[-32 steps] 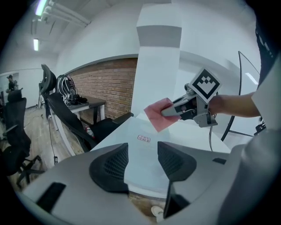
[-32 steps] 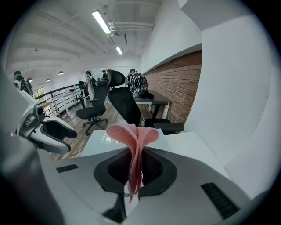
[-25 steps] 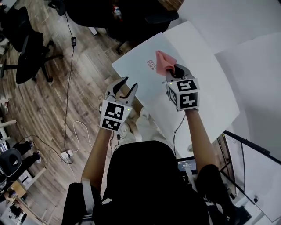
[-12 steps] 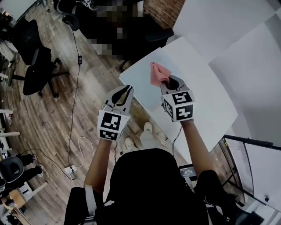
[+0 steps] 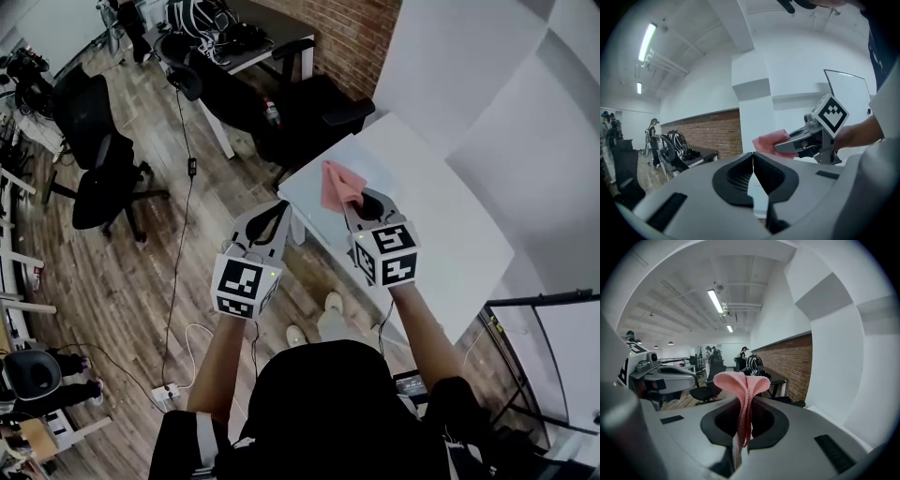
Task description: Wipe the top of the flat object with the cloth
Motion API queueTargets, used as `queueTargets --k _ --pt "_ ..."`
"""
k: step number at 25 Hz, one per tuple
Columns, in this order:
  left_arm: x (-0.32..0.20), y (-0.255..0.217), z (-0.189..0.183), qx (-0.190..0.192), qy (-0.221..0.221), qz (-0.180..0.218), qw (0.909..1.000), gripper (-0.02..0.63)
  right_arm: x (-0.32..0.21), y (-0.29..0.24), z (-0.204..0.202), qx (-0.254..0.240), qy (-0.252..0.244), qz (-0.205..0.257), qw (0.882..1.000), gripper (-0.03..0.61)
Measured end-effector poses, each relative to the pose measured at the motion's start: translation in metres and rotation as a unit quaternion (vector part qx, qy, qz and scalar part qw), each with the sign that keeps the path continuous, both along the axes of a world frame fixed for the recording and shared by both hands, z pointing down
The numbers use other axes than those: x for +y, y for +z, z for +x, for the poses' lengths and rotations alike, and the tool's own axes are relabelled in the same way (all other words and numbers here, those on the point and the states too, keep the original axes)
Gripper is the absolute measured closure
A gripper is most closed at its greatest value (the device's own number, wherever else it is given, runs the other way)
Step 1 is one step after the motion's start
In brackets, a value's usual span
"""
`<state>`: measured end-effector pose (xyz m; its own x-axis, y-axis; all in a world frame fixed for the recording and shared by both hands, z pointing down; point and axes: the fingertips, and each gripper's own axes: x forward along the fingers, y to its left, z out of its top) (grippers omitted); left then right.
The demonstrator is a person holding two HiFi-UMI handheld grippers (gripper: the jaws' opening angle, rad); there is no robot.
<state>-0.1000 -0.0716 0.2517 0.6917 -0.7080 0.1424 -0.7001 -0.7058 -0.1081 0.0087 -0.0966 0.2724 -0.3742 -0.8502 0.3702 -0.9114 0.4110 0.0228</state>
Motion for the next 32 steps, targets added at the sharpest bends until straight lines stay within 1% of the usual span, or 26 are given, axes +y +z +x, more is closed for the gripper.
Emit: queueTargets --k 3,7,10,14,18,21,24,32 --pt "0.012 -0.017 -0.012 0.002 -0.001 0.017 0.9998 0.598 0.011 -0.018 -0.011 -0.003 0.002 0.020 1.000 0.532" --pt "0.029 -0.042 -0.032 0.030 -0.001 0.036 0.9989 0.598 0.029 -0.037 -0.030 -0.007 0.004 0.037 0.999 0.532" --pt "0.037 -0.056 -0.042 0.044 -0.007 0.059 0.9972 0.598 0.039 -0.046 -0.040 -0.006 0.004 0.052 0.999 0.532" --pt "0.050 -0.068 -0.050 0.052 -0.013 0.069 0.9962 0.598 0.053 -0.056 -0.050 -0.012 0.002 0.060 0.998 0.532" --pt "0.059 -0.079 -0.054 0.051 -0.014 0.079 0.9955 0.598 0.063 -0.069 -0.056 -0.014 0.000 0.073 0.997 0.532" --pt "0.064 -0.088 -0.049 0.053 -0.018 0.088 0.9946 0.598 0.068 -0.077 -0.052 -0.020 -0.004 0.082 0.996 0.532" --pt "0.067 -0.096 -0.038 0.056 -0.018 0.094 0.9938 0.598 0.070 -0.081 -0.040 -0.032 -0.006 0.087 0.996 0.532" --pt "0.076 -0.112 -0.008 0.050 -0.032 0.098 0.9935 0.598 0.078 -0.082 -0.012 -0.037 -0.016 0.082 0.996 0.532"
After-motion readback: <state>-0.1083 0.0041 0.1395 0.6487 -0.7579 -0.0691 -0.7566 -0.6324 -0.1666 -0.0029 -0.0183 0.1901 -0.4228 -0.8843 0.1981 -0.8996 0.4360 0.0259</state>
